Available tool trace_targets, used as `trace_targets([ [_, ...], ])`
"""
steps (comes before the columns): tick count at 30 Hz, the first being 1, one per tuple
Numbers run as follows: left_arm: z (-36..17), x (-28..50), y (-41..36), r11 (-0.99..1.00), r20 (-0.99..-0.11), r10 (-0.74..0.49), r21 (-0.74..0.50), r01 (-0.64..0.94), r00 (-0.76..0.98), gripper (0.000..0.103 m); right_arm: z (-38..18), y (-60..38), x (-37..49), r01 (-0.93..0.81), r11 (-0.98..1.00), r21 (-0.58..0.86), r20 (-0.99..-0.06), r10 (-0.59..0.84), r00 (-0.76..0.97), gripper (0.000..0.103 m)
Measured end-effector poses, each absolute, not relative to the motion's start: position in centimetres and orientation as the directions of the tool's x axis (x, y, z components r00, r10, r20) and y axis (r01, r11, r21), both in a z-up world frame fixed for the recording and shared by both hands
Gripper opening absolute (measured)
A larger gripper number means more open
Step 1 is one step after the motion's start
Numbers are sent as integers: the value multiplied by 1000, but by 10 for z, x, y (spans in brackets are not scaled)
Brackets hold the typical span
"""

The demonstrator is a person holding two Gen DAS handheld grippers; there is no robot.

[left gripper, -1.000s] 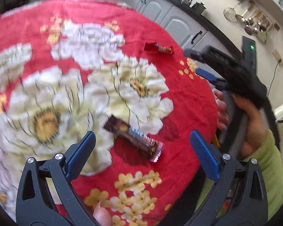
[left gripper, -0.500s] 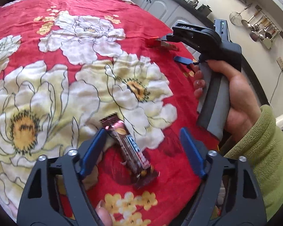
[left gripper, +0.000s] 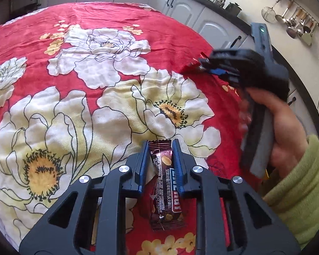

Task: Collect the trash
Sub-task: 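Close left tool on brown chocolate bar while right closes on red wrapper, then carry the chocolate bar and red wrapper over the bin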

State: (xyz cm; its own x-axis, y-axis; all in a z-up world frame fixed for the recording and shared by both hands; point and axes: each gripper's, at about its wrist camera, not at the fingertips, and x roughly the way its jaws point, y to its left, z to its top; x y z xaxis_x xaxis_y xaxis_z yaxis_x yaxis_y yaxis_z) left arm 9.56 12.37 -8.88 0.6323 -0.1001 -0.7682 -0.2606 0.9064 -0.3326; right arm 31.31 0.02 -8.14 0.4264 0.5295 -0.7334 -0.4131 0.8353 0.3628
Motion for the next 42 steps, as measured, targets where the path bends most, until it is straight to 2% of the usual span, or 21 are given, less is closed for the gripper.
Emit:
trace_targets([
  [14, -77, 103, 99, 934, -746, -120, -308, -179, 655, 15, -77, -84, 247, -427, 851, 305, -706, 503, 499, 14],
  [30, -33, 129, 27, 958, -675, -197, -288, -7, 711, 15, -41, -176, 205, -376, 873, 310, -638, 484, 599, 14],
  [42, -19, 156, -38, 952, -640, -276, -287, 111, 717, 15, -23, -249, 189, -280, 913, 296, -603, 406, 687, 14],
])
